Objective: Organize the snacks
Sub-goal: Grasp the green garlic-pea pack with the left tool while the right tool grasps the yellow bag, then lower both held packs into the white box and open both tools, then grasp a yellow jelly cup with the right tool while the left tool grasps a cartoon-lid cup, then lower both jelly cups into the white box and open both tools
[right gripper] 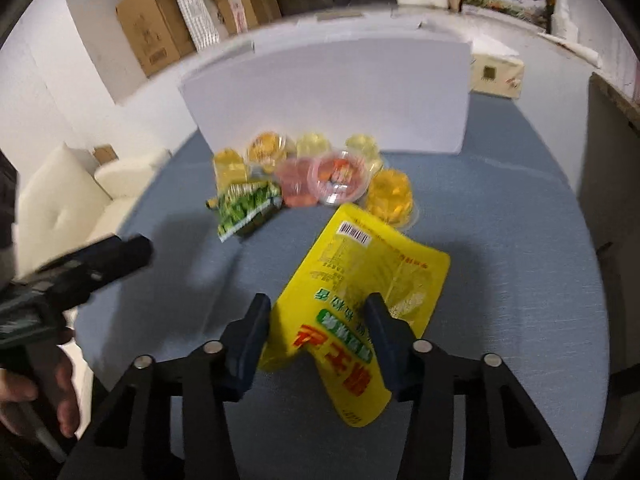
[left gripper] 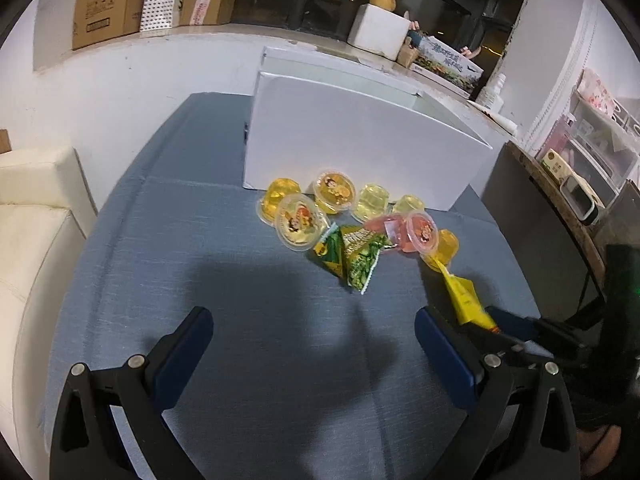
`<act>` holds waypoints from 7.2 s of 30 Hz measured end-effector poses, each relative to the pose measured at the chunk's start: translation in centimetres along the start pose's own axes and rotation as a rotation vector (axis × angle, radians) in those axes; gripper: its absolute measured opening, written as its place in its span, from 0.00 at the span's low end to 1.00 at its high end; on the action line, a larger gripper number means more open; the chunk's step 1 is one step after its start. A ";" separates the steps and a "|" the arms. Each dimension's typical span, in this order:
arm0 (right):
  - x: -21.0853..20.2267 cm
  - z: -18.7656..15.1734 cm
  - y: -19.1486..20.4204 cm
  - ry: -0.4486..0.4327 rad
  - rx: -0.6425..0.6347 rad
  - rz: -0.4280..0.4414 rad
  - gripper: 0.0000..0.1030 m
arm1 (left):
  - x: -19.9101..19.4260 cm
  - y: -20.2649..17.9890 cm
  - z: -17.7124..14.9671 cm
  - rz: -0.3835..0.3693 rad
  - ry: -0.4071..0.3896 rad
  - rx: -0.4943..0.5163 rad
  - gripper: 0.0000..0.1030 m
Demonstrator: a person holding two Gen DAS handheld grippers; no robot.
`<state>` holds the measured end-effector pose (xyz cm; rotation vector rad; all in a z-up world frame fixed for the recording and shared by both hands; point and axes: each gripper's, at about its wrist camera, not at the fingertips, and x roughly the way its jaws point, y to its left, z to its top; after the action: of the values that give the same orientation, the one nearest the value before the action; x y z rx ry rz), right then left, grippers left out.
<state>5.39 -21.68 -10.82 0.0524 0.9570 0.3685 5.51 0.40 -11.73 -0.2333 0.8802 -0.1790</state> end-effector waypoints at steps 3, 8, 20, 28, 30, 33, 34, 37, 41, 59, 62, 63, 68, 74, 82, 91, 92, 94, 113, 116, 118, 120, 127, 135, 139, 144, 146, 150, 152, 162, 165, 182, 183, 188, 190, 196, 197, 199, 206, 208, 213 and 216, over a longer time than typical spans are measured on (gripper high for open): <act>-0.8 0.0 -0.1 -0.010 0.014 0.017 0.44 | 1.0 -0.4 0.1 0.007 0.021 0.014 1.00; -2.5 0.3 0.1 -0.061 0.008 0.049 0.37 | 3.3 -2.0 1.2 0.016 0.035 0.100 1.00; -3.5 0.8 -0.1 -0.111 -0.010 0.064 0.29 | 8.7 -2.6 3.6 0.027 0.094 0.099 0.52; -3.9 1.2 0.0 -0.114 -0.048 0.029 0.00 | 6.8 -2.3 3.1 -0.085 0.062 0.091 0.35; -3.9 1.0 -0.4 -0.122 -0.022 0.026 0.00 | 6.0 -2.4 3.0 -0.085 0.041 0.111 0.35; -3.8 0.8 -1.1 -0.112 -0.002 -0.068 0.60 | 5.0 -2.5 2.8 -0.110 0.033 0.095 0.34; -3.7 0.7 -1.3 -0.109 0.012 -0.086 0.93 | 4.7 -2.5 2.7 -0.116 0.028 0.092 0.34; -2.9 0.7 -1.8 -0.089 0.050 -0.069 0.95 | 3.1 -2.4 2.4 -0.125 0.010 0.093 0.35; 0.0 0.9 -1.3 -0.008 0.017 -0.144 0.95 | 1.5 -2.3 2.2 -0.133 -0.012 0.102 0.34; 0.6 0.8 -1.3 0.037 0.000 -0.008 0.41 | 0.1 -2.3 1.8 -0.158 -0.025 0.105 0.35; -1.1 0.9 -1.2 0.001 -0.001 0.025 0.33 | -0.6 -2.4 2.0 -0.164 -0.041 0.106 0.35; -1.8 1.0 -1.2 -0.015 -0.004 0.038 0.32 | -0.8 -2.5 2.1 -0.166 -0.046 0.109 0.35; -3.3 1.5 -0.8 -0.057 -0.013 0.061 0.26 | -1.7 -2.9 2.5 -0.168 -0.068 0.119 0.35; -5.9 3.0 -1.0 -0.146 -0.012 0.119 0.24 | -2.6 -3.0 3.1 -0.173 -0.092 0.124 0.35; -9.0 8.5 -1.8 -0.291 -0.007 0.169 0.24 | -4.4 -3.6 7.1 -0.180 -0.176 0.150 0.35; -5.1 20.7 -2.2 -0.331 -0.049 0.140 0.24 | -0.8 -3.8 18.9 -0.113 -0.248 0.169 0.35; -3.6 22.0 -2.2 -0.305 -0.055 0.151 0.24 | 0.3 -3.8 19.8 -0.096 -0.241 0.168 0.35; -2.1 23.0 -2.5 -0.301 -0.063 0.153 0.30 | 2.1 -3.5 21.1 -0.072 -0.220 0.165 0.39; -3.2 18.9 -3.1 -0.304 -0.060 0.069 1.00 | 3.1 -2.3 18.7 0.044 -0.141 0.190 1.00; -3.1 15.4 -2.1 -0.283 -0.111 0.063 1.00 | 1.5 -2.2 16.1 0.034 -0.145 0.197 1.00; -2.9 13.0 -1.6 -0.286 -0.140 0.041 1.00 | 0.9 -2.0 14.2 0.022 -0.138 0.190 1.00; -1.9 9.9 -1.1 -0.249 -0.161 -0.001 1.00 | 0.2 -1.4 11.7 0.010 -0.128 0.164 1.00; 2.3 5.0 -1.5 -0.134 -0.190 -0.037 1.00 | -0.1 1.0 4.1 -0.019 -0.068 0.066 1.00; 6.4 6.7 -4.2 -0.041 -0.137 -0.054 0.81 | 1.4 2.7 2.6 -0.004 -0.028 0.013 1.00; 8.4 7.1 -4.7 -0.008 -0.125 -0.040 0.44 | 1.9 2.8 2.8 0.000 -0.019 0.013 1.00; 7.7 6.4 -5.0 -0.021 -0.105 0.037 0.37 | 2.8 2.5 3.2 -0.005 -0.011 0.026 1.00; 7.0 5.8 -5.0 -0.037 -0.106 0.039 0.37 | 3.5 2.3 3.5 -0.008 -0.009 0.036 1.00; 4.2 4.4 -5.1 -0.083 -0.073 0.049 0.37 | 5.1 1.7 4.7 0.018 -0.013 0.062 1.00; 2.8 4.0 -5.0 -0.104 -0.064 0.049 0.37 | 6.0 1.4 5.5 0.018 -0.007 0.072 1.00; -1.5 3.1 -4.7 -0.204 -0.051 0.095 0.37 | 10.1 1.2 6.8 -0.011 0.049 0.092 0.93; -2.1 3.3 -5.0 -0.226 -0.008 0.138 0.37 | 10.3 1.3 6.8 -0.026 0.053 0.092 0.72; -3.9 3.5 -4.0 -0.265 -0.025 0.148 0.37 | 2.8 0.6 5.4 -0.124 -0.079 0.134 0.49; -4.0 4.0 -3.8 -0.271 -0.034 0.151 0.37 | 1.9 0.4 5.9 -0.128 -0.100 0.142 0.49; -4.5 8.7 -2.7 -0.326 -0.083 0.146 0.37 | -0.6 -1.5 11.1 -0.134 -0.194 0.186 0.49; -4.0 12.0 -2.4 -0.343 -0.086 0.150 0.37 | -0.6 -2.1 13.2 -0.128 -0.219 0.197 0.49; -0.9 19.6 -2.8 -0.321 -0.076 0.113 0.37 | 2.9 -2.8 19.5 -0.084 -0.200 0.202 0.49; -0.1 20.7 -3.0 -0.307 -0.071 0.103 0.37 | 3.5 -2.7 20.0 -0.078 -0.185 0.198 0.49; 1.2 22.2 -3.4 -0.281 -0.061 0.085 0.38 | 4.8 -2.8 20.7 -0.072 -0.156 0.197 0.49; 1.0 22.6 -5.0 -0.304 -0.005 0.103 0.99 | 5.4 -2.4 20.1 -0.031 -0.143 0.196 1.00; 0.5 22.3 -4.8 -0.307 -0.016 0.092 1.00 | 5.3 -2.1 19.8 -0.031 -0.138 0.189 1.00; -0.7 20.8 -4.4 -0.303 -0.049 0.113 1.00 | 4.6 -1.8 19.4 -0.039 -0.133 0.179 1.00; -1.5 19.2 -3.8 -0.300 -0.080 0.104 1.00 | 3.9 -1.7 18.6 -0.048 -0.134 0.180 1.00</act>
<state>21.19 -23.52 0.70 0.0823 0.6438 0.4805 22.34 0.15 -2.73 -0.0972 0.7210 -0.2822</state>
